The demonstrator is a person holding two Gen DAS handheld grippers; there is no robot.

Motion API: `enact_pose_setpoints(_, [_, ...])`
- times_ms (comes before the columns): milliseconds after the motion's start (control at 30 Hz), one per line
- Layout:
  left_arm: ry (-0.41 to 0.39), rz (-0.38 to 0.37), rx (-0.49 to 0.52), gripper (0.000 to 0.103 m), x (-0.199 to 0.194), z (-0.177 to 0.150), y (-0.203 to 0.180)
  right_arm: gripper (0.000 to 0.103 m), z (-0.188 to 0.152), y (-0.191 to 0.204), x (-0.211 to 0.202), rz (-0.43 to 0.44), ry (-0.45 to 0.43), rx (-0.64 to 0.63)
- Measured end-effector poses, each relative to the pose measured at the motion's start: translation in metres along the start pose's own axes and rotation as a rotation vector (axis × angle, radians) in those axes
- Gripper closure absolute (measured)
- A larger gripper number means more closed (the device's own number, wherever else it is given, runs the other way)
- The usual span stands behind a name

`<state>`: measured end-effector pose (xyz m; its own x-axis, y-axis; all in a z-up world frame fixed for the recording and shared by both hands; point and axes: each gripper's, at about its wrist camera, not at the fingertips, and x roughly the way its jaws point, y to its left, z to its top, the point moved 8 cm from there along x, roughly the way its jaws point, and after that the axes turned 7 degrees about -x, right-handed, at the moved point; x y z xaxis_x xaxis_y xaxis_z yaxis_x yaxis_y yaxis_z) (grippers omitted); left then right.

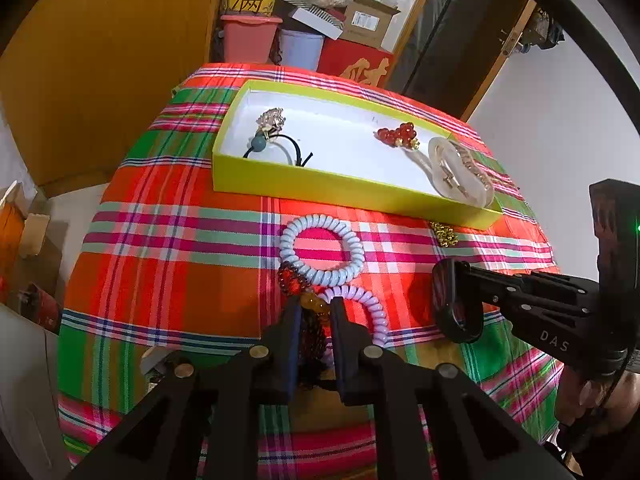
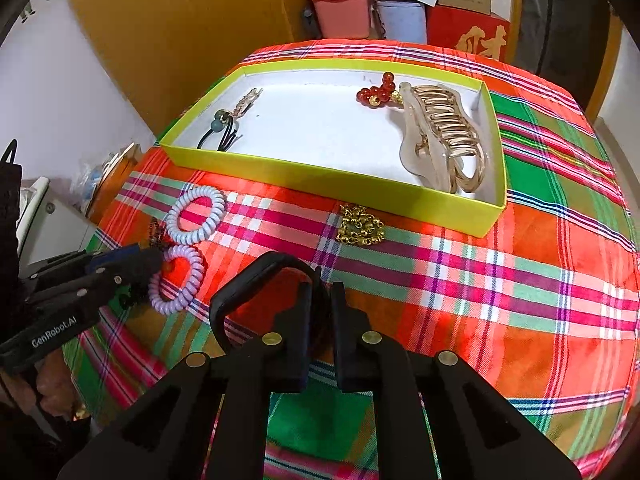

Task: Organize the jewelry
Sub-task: 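Grasp the black band with the right tool while the left tool grasps the dark beaded bracelet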

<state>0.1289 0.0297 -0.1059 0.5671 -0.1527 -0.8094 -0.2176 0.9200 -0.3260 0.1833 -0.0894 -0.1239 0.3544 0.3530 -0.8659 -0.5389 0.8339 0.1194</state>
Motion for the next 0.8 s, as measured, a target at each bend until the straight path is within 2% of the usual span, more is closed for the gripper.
enact_pose_setpoints(200, [-0.008, -0.026, 0.003, 0.089, -0.008, -0.001, -0.002, 0.094, -0.004, -0.005, -0.003, -0.008, 0.002, 0.014])
enact_pose_setpoints(267, [-0.014, -0.029, -0.002, 0.095, -0.011, -0.001, -0.001, 0.094, -0.005, -0.006, -0.005, -0.011, 0.000, 0.014])
enact_pose_setpoints(400, [-0.022, -0.041, -0.007, 0.098, -0.017, 0.000, -0.002, 0.094, -0.006, -0.006, -0.008, -0.014, -0.005, 0.014])
enact_pose_setpoints(800, [-0.070, -0.067, 0.006, 0.098, -0.045, 0.006, -0.011, 0.094, -0.002, -0.007, -0.033, -0.019, -0.051, 0.021])
